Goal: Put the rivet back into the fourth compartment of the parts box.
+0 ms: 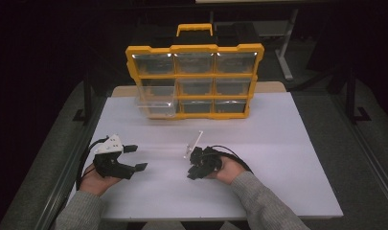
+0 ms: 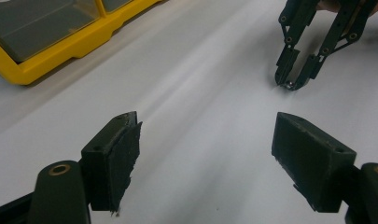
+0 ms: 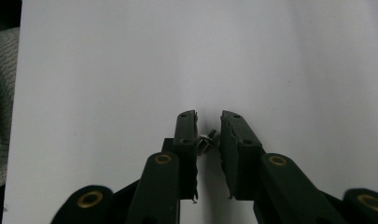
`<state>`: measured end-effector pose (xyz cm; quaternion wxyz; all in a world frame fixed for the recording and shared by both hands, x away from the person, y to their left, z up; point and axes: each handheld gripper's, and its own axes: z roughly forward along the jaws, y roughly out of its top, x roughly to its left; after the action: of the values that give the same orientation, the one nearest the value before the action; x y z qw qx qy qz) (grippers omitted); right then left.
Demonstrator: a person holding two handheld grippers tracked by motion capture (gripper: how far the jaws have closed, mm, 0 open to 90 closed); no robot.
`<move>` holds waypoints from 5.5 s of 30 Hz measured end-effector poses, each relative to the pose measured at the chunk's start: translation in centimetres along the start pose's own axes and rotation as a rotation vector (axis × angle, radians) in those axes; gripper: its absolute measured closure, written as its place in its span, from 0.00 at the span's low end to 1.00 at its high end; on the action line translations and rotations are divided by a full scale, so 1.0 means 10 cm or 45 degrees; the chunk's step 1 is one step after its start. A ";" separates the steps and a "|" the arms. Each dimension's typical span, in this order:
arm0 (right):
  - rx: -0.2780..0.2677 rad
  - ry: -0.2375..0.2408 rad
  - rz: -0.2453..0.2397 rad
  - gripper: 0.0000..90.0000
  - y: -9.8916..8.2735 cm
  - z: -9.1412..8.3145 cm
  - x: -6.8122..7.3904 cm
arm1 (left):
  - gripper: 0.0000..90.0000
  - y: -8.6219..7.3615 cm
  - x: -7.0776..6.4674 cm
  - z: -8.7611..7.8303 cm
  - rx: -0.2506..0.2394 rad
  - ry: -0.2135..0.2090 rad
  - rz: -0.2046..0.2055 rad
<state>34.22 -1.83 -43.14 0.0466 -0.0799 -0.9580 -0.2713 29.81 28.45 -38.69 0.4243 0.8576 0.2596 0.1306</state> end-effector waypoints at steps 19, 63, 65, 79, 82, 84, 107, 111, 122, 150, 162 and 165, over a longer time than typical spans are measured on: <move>-0.066 0.073 0.079 0.90 -0.06 -0.08 -0.18 | 0.25 0.00 0.00 -0.01 -0.009 -0.004 -0.008; -0.212 -0.070 0.167 0.90 0.32 -1.11 -0.77 | 0.25 0.00 0.01 -0.01 -0.009 -0.005 -0.002; -0.219 -0.078 0.165 0.90 0.35 -1.16 -0.79 | 0.25 0.00 0.01 -0.01 -0.013 -0.004 -0.005; -0.251 -0.124 0.161 0.90 0.56 -1.45 -0.84 | 0.25 0.00 0.02 -0.02 -0.029 -0.001 -0.014; -0.262 -0.139 0.141 0.90 0.62 -1.49 -0.84 | 0.25 0.00 0.02 -0.03 -0.031 0.001 -0.009; -0.261 -0.146 0.138 0.90 0.67 -1.53 -0.84 | 0.25 0.00 0.02 -0.04 -0.031 0.003 -0.006; -0.300 -0.184 0.107 0.90 1.00 -1.80 -0.90 | 0.25 0.01 0.02 -0.04 -0.049 0.001 -0.007; -0.297 -0.185 0.099 0.90 1.06 -1.80 -0.91 | 0.25 0.01 0.01 -0.04 -0.051 -0.001 -0.012; -0.280 -0.179 0.091 0.90 1.29 -1.79 -0.93 | 0.25 0.01 0.01 -0.05 -0.052 -0.001 -0.008; -0.286 -0.162 0.053 0.90 1.72 -1.60 -1.00 | 0.25 0.00 0.02 -0.06 -0.055 -0.006 -0.025; -0.270 -0.170 0.042 0.89 1.79 -1.42 -1.05 | 0.25 0.00 0.03 -0.07 -0.067 -0.003 -0.017; -0.267 -0.166 0.048 0.89 1.80 -1.38 -1.06 | 0.25 0.00 0.03 -0.07 -0.068 -0.004 -0.023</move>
<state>48.48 4.64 -23.66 -0.0194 -0.1197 -0.9237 -0.3634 29.77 29.11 -38.25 0.4486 0.8438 0.2632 0.1321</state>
